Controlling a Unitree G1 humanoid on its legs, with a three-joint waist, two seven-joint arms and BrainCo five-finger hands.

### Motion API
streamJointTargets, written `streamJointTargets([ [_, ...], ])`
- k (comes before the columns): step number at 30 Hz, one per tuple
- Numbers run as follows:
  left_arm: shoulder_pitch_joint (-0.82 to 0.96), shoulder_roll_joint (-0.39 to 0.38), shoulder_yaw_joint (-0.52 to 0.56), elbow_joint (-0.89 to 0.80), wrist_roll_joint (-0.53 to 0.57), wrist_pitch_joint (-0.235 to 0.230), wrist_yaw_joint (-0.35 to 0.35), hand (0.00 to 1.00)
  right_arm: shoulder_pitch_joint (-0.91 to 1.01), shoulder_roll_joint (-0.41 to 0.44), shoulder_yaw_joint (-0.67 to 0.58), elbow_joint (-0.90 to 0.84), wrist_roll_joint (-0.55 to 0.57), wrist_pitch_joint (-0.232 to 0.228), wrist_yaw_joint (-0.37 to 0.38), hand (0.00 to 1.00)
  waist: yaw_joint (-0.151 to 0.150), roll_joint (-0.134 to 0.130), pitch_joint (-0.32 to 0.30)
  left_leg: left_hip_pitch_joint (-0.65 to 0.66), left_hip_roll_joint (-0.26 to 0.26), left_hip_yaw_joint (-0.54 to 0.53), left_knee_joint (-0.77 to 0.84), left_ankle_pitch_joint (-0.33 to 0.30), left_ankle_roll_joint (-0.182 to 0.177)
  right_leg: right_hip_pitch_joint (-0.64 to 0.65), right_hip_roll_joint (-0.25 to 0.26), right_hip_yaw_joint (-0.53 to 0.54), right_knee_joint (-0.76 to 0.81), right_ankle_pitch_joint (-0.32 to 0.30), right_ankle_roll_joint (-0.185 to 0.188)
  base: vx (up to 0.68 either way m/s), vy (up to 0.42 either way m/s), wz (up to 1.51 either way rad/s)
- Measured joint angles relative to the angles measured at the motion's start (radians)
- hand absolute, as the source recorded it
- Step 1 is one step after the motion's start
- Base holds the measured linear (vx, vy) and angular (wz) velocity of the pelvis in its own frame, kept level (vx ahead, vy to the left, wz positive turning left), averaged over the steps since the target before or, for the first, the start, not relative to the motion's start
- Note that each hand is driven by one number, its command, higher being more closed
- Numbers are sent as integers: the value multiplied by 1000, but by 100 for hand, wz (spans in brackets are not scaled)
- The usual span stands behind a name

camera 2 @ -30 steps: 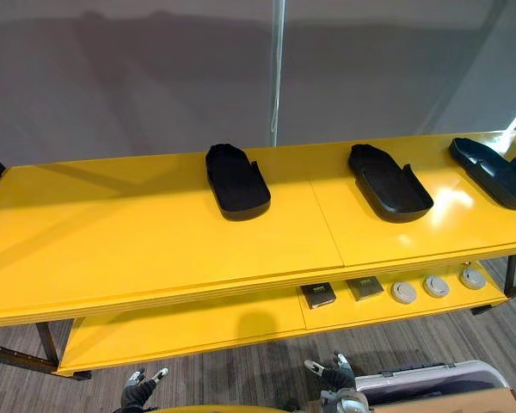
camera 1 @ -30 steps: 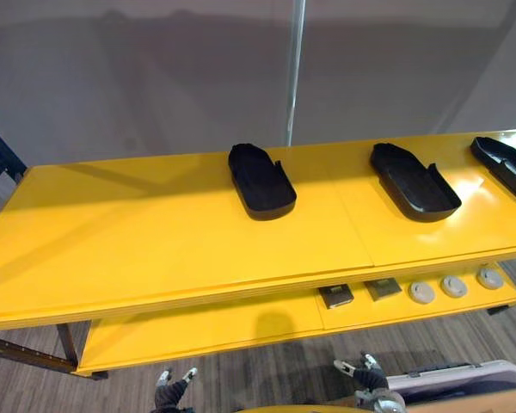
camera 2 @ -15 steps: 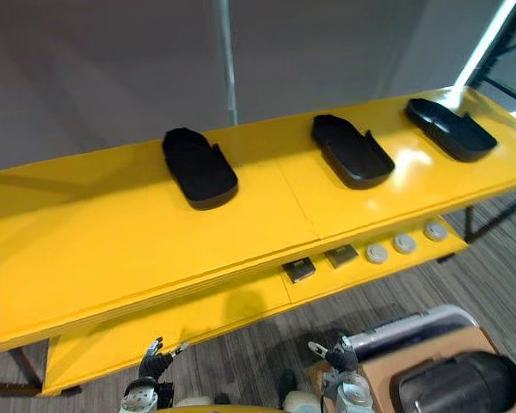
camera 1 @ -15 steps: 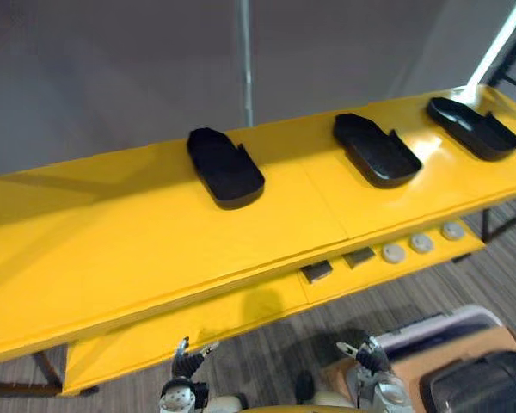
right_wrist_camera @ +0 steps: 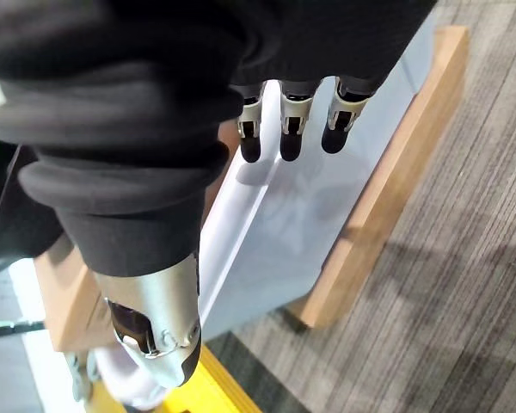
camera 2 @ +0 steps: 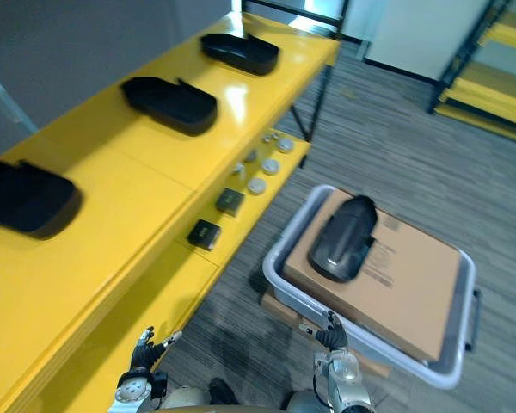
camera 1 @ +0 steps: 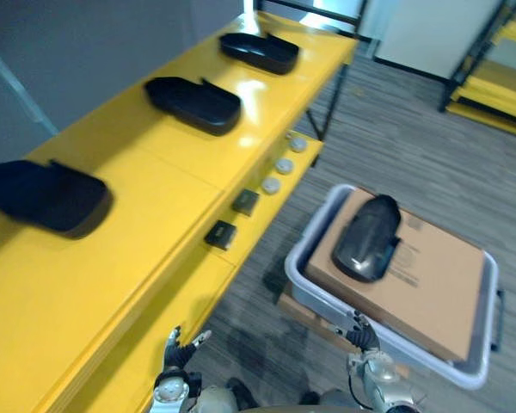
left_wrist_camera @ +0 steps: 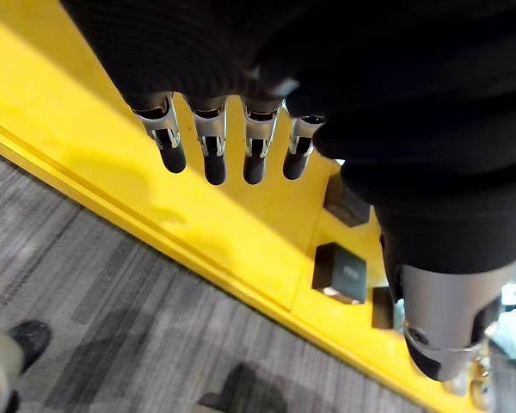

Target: Walk over and take plastic housings, then place them on the shelf

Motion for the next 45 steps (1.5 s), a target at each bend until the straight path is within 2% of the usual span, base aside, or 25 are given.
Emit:
streamJointTargets([
  [2,-4,-15,-3,39,-8,7,0,0,-9,-31,14,0,-3,1,1,0,-1,43,13,-9,62,-46,61,13,-25,13,69,52,-65,43,-39,-76,-318,-85],
  [4,21,-31,-2,47,-10,6,-1,0,11,-39,20,-8,-5,0,1,0,0,56,9,2,109,-58,99,10,-30,37,121,97,-112,58,-57,-53,-253,-87],
  [5,21,-33,-5,58,-10,7,-2,0,33,-42,17,-17,-5,-2,0,0,-5,74,0,4,139,-59,126,17,-41,45,148,118,-132,61,-65,-44,-221,-64],
  [7,17,-43,-13,57,-9,7,-2,0,62,-52,16,-15,-3,-2,0,0,-3,73,4,-2,173,-97,180,34,-65,56,175,158,-155,66,-84,-45,-193,-61],
  [8,18,-51,-14,56,-11,7,-2,0,75,-57,13,-16,2,-2,0,0,-5,76,6,-13,179,-155,216,44,-66,62,183,181,-159,67,-90,-16,-140,-68],
  [9,17,-58,-15,56,-11,6,-3,0,91,-64,7,-15,6,-1,-1,0,-3,68,13,-44,152,-274,232,35,-78,67,179,209,-161,68,-98,3,-68,-69],
  [11,15,-56,-15,51,-12,4,-1,0,93,-69,-7,-15,12,0,-2,0,-4,56,22,-49,39,-456,155,11,-109,71,152,270,-163,72,-103,5,13,-80],
  [13,15,-56,-20,48,-15,2,0,0,93,-64,-21,-14,22,0,-3,0,-3,56,26,-57,-36,-562,50,14,-114,74,142,314,-169,75,-97,32,115,-77],
  [14,15,-57,-27,47,-18,3,-1,0,89,-64,-20,-14,24,0,-15,0,0,69,26,-57,-57,-627,-15,31,-128,71,152,342,-174,82,-83,37,196,-79],
  [15,15,-57,-30,47,-24,2,0,0,86,-65,-19,-14,24,0,-22,0,2,79,30,-59,-55,-646,-33,53,-121,66,162,359,-175,80,-75,67,242,-82],
  [16,9,-47,-32,49,-34,2,0,0,85,-49,-20,-13,28,0,-23,0,3,69,31,-46,-59,-625,-18,54,-87,72,156,389,-177,82,-59,94,210,-65],
  [17,7,-36,-33,52,-36,2,1,0,88,-28,-19,-14,29,-1,-21,0,-3,49,27,-31,-73,-604,-30,45,-79,78,142,405,-190,89,-43,123,195,-59],
  [20,-8,-22,-33,59,-38,4,1,0,105,-14,-22,-18,31,0,-21,0,-2,19,21,-12,-114,-577,-46,40,-61,82,109,416,-204,102,-17,140,161,-19],
  [24,-3,-11,-33,60,-43,7,2,0,117,-10,-40,-38,34,-1,-21,0,0,23,18,25,-150,-579,-63,45,-53,114,77,413,-223,112,-2,110,102,-5],
  [33,1,-14,-34,95,-47,12,1,0,173,8,-188,-158,38,-8,-65,0,-3,25,-1,108,-150,-580,-164,62,-41,146,89,413,-222,113,-4,23,-16,-3],
  [38,14,-12,-31,87,-47,12,0,0,204,8,-396,-325,40,-19,-131,0,-11,11,-10,138,-161,-572,-226,100,-37,143,83,426,-224,130,-8,-56,16,-7],
  [40,24,-10,-27,84,-46,12,-1,0,203,1,-461,-428,40,-21,-167,0,-27,-3,-18,144,-172,-575,-251,116,-32,139,78,425,-229,130,-8,-110,13,-1],
  [45,32,-10,-7,85,-45,8,-22,0,193,-53,-472,-680,12,-30,-201,0,-34,-15,-27,157,-194,-579,-328,172,-26,118,68,424,-238,135,0,-116,3,-3],
])
